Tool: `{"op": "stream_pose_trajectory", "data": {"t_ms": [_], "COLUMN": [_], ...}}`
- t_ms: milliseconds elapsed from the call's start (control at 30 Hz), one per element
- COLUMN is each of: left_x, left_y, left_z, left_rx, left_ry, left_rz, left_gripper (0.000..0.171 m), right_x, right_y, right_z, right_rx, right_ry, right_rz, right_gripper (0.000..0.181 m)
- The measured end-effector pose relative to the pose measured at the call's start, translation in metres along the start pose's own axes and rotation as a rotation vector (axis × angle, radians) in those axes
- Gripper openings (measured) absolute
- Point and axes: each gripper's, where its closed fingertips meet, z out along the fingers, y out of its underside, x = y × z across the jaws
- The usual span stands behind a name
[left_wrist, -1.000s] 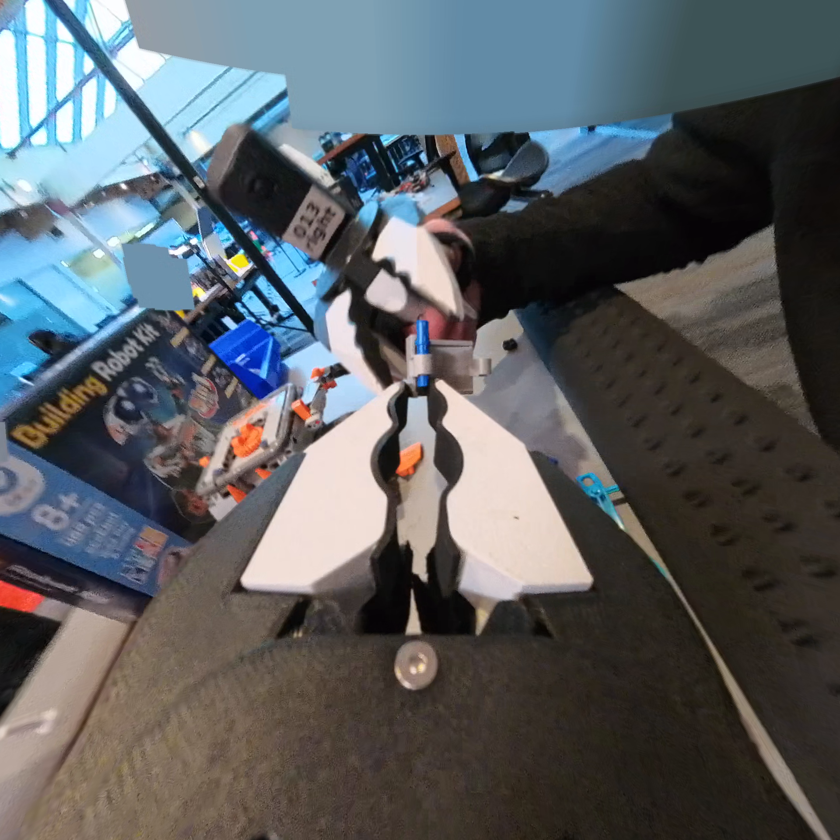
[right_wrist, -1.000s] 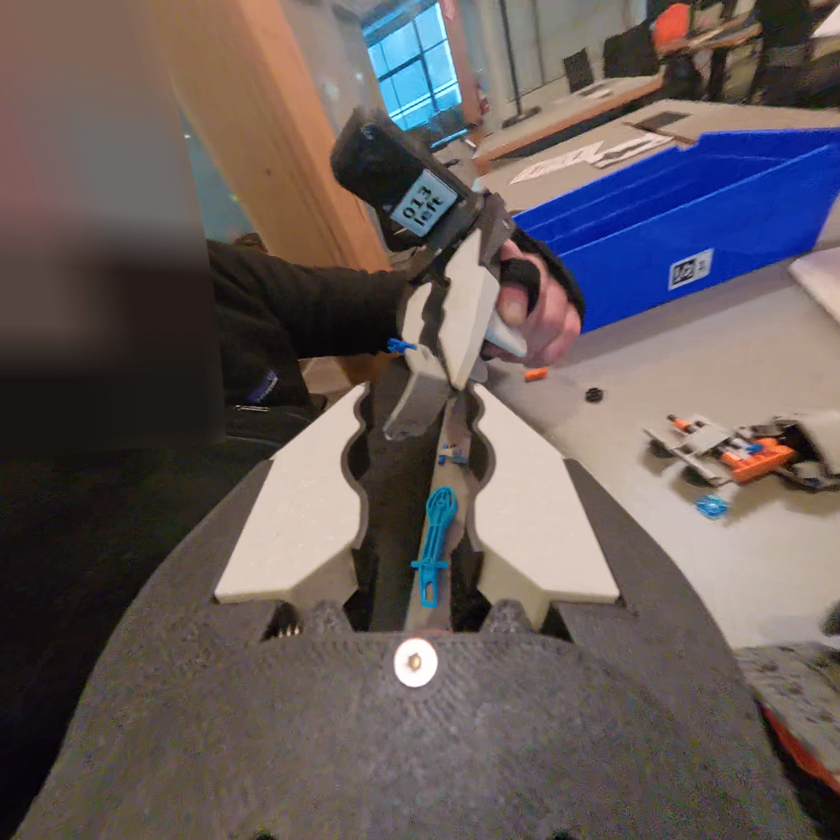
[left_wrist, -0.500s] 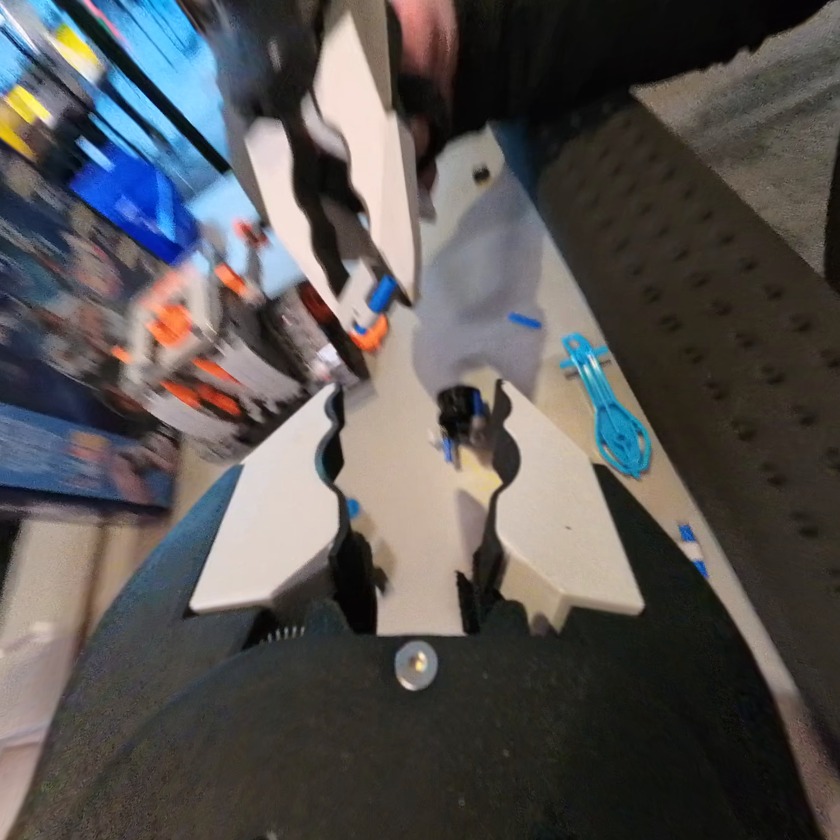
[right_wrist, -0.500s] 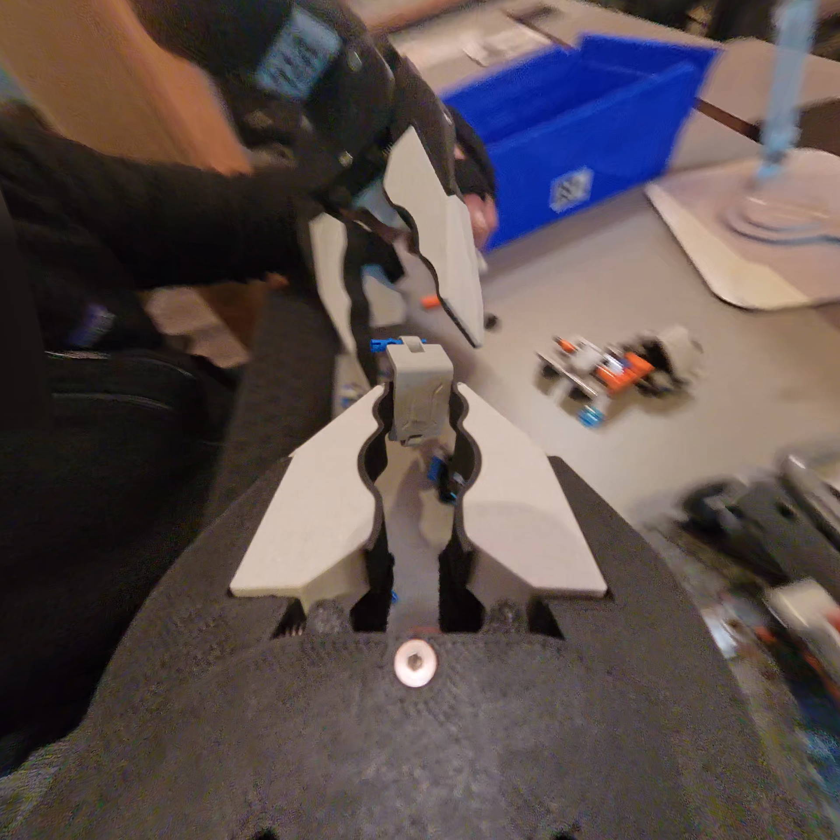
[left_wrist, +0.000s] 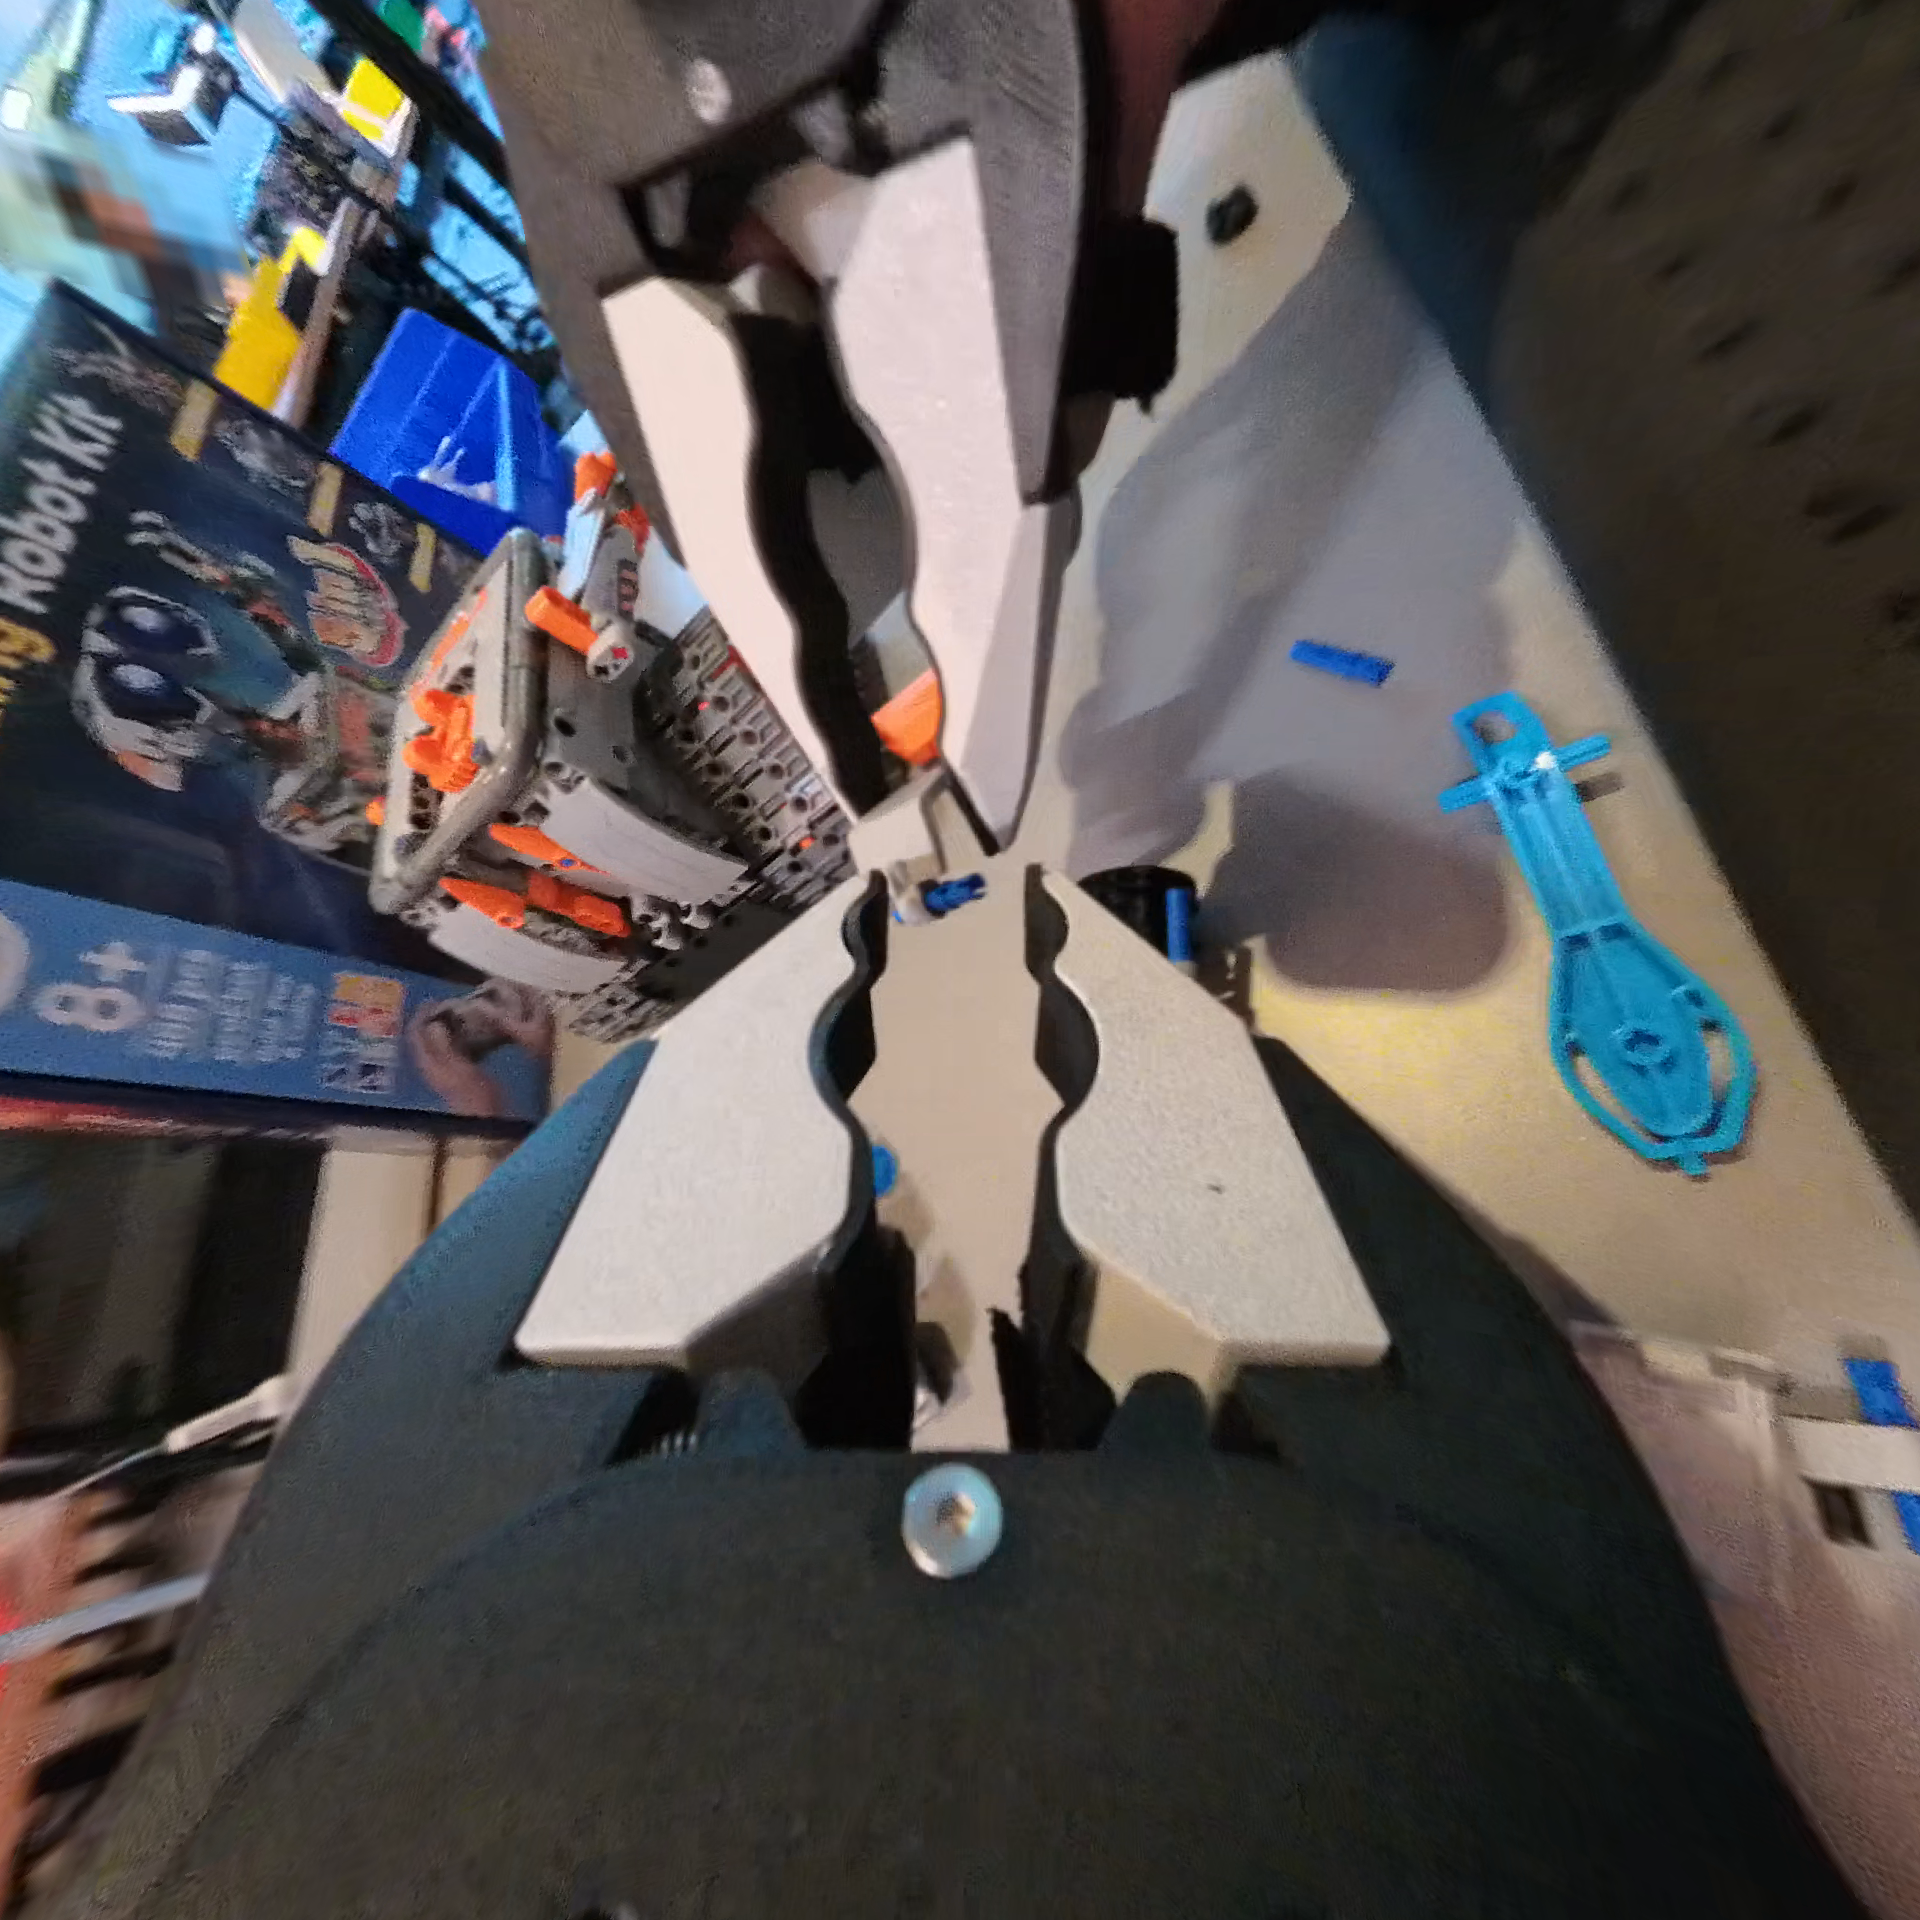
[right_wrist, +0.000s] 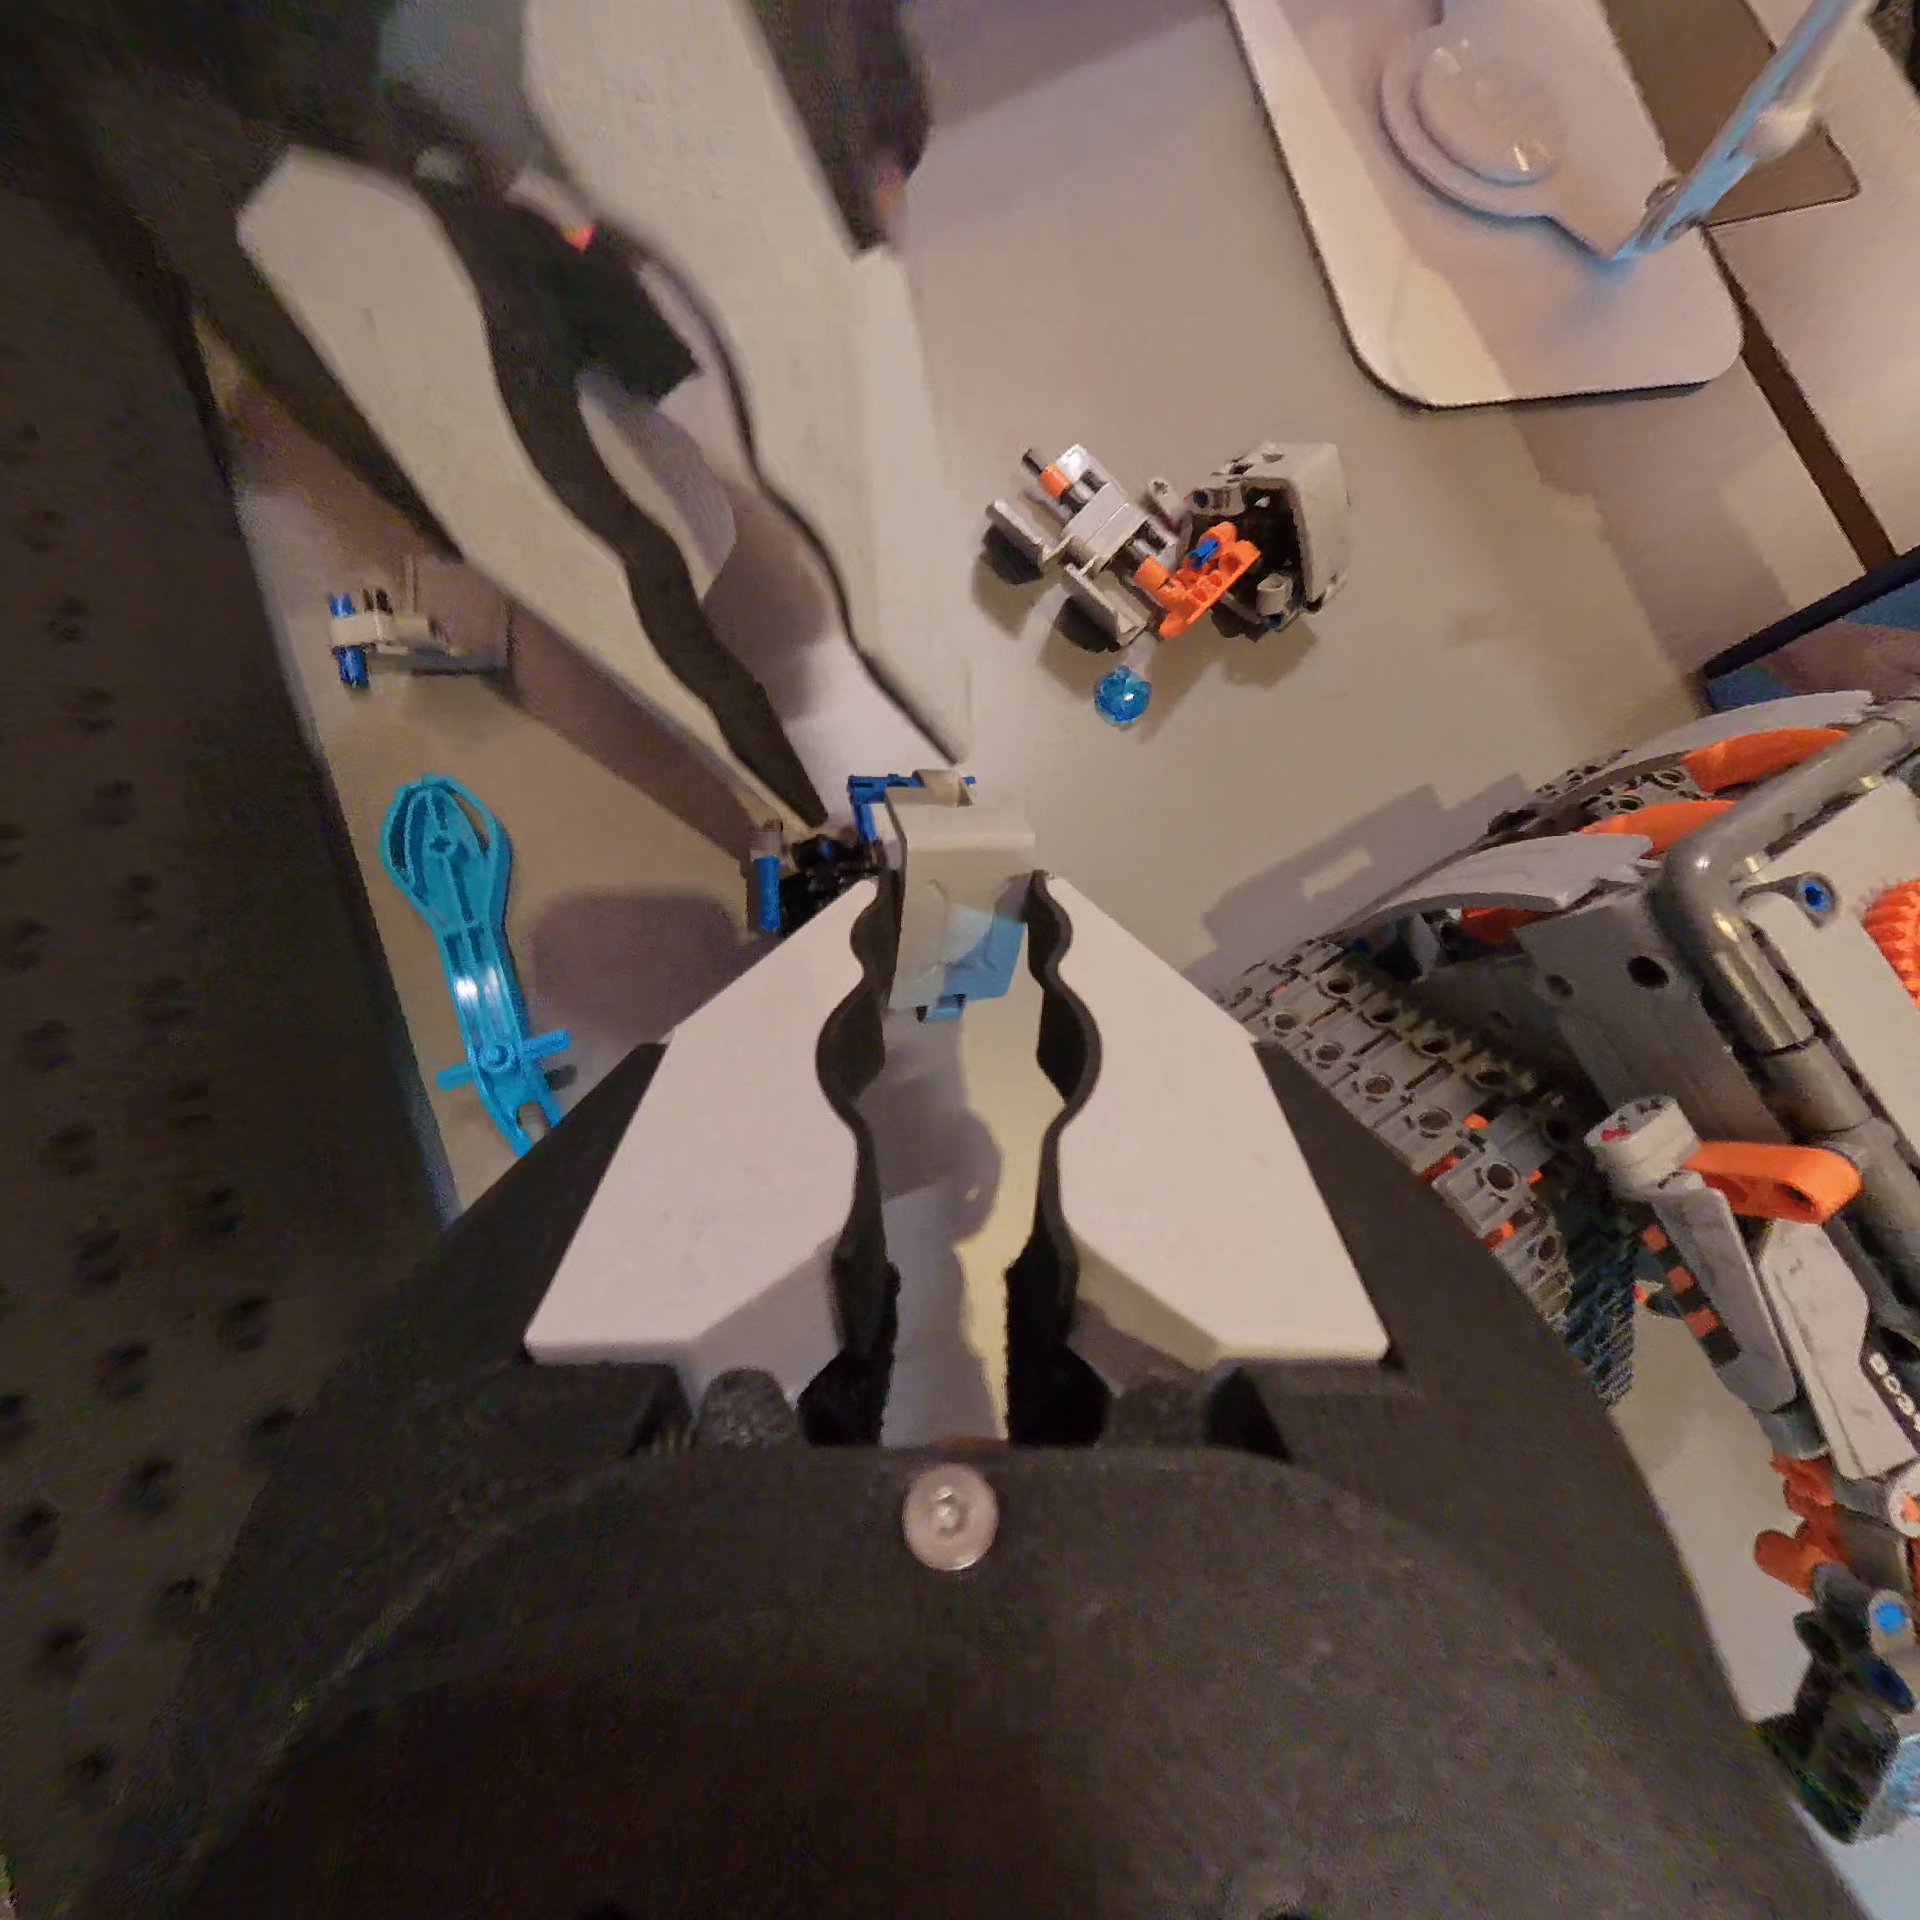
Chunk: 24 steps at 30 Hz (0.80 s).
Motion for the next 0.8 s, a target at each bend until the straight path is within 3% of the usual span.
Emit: {"op": "stream_pose_trajectory", "data": {"t_ms": [100, 200, 267, 367, 533, 800], "left_x": [-0.003, -0.010, -0.015, -0.026, -0.039, -0.025], "left_y": [0.004, 0.002, -0.002, -0.011, -0.031, -0.050], "left_z": [0.005, 0.003, 0.000, -0.013, -0.040, -0.045], "left_rx": [-0.057, -0.030, 0.016, 0.159, 0.428, 0.529], "left_ry": [-0.086, -0.144, -0.166, -0.146, 0.001, 0.101], "left_rz": [0.074, 0.048, 0.013, -0.120, -0.346, -0.361], "left_gripper": [0.013, 0.011, 0.011, 0.004, 0.002, 0.003], "right_x": [0.002, 0.007, 0.004, -0.007, -0.011, -0.017], "right_y": [-0.005, -0.009, -0.018, -0.037, -0.066, -0.071], "right_z": [-0.001, -0.005, -0.011, -0.033, -0.087, -0.071], "right_rx": [0.009, 0.021, 0.088, 0.268, 0.595, 0.573], "right_ry": [0.032, 0.087, 0.037, -0.137, -0.360, -0.165], "right_rz": [0.006, -0.017, 0.018, 0.065, 0.080, -0.127], "right_gripper": [0.022, 0.022, 0.028, 0.043, 0.041, 0.013]}}
